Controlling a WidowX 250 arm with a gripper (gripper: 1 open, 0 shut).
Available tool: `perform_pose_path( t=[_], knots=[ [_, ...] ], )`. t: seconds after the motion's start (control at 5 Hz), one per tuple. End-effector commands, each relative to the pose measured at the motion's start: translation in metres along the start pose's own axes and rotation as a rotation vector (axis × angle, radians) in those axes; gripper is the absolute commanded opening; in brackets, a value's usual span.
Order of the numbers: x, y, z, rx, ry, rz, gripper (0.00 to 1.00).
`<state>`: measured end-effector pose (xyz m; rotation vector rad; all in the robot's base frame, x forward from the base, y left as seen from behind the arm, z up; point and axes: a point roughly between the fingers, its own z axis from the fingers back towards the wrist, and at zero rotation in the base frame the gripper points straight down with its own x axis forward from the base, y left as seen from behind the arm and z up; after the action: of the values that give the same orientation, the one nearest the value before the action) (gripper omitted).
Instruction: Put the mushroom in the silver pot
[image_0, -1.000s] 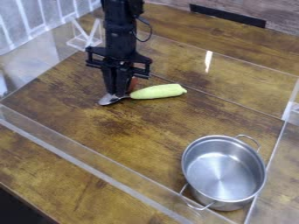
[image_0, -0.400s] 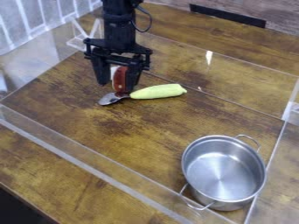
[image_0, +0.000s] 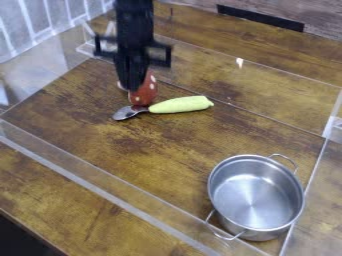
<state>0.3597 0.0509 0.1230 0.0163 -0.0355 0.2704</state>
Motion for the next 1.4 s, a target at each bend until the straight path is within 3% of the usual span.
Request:
perform_pose_path(
  t=[0.0, 0.2, 0.4, 0.8, 1.2],
  knots=[
    [-0.005, -0.031, 0.042, -0.035, -0.123, -0.029, 0.00],
    [-0.016, -0.056, 0.044, -0.060, -0.120, -0.062, 0.00],
    [-0.026, -0.070, 0.046, -0.065, -0.110, -0.082, 0.00],
    [-0.034, -0.075, 0.034, -0.044, -0.095, -0.103, 0.00],
    [-0.061, -0.125, 0.033, -0.063, -0.078, -0.198, 0.00]
  ],
)
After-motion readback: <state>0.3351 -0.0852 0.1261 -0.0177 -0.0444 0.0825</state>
